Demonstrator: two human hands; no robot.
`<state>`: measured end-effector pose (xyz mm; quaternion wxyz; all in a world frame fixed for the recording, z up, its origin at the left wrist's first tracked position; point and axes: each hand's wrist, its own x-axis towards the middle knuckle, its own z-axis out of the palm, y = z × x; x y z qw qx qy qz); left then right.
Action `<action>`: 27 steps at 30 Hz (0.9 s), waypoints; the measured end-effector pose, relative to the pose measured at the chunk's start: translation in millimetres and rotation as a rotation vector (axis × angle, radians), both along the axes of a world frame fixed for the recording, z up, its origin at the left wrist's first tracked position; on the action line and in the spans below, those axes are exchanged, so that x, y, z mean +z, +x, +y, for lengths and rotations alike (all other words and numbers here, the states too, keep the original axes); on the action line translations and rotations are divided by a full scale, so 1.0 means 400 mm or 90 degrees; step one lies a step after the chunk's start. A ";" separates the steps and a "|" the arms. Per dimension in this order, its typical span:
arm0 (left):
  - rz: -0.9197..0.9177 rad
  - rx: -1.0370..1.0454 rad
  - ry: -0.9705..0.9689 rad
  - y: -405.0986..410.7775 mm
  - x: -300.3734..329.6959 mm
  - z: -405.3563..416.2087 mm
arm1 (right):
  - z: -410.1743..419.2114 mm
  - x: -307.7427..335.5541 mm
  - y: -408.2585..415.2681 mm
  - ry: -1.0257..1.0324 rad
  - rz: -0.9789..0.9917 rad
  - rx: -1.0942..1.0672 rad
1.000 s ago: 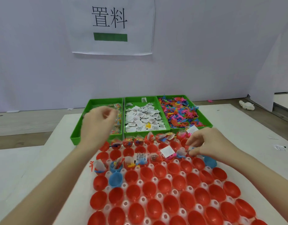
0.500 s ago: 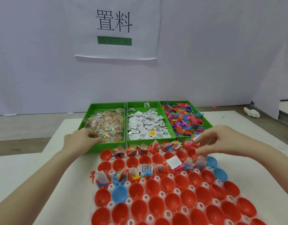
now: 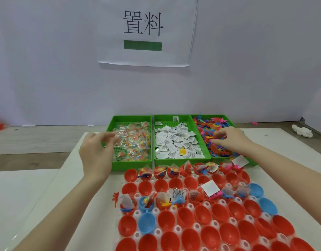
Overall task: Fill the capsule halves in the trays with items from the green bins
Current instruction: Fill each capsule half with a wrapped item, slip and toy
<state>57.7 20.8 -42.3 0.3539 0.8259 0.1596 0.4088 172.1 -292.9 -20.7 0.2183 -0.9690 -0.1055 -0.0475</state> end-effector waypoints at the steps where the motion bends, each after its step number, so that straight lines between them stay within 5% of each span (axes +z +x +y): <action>1: -0.040 0.005 -0.044 -0.005 0.007 -0.005 | 0.010 -0.008 0.006 0.004 -0.003 -0.010; 9: -0.122 -0.036 -0.346 -0.025 0.043 -0.027 | 0.040 -0.036 0.017 0.062 -0.039 -0.104; 16: -0.085 -0.133 -0.582 -0.035 0.063 -0.036 | 0.039 -0.027 0.013 0.187 0.110 -0.137; 24: -0.083 -0.168 -0.619 -0.105 0.093 -0.049 | 0.060 0.029 -0.016 0.077 0.052 -0.174; 27: -0.046 -0.172 -0.584 -0.114 0.097 -0.053 | 0.082 0.025 -0.016 0.191 -0.072 -0.184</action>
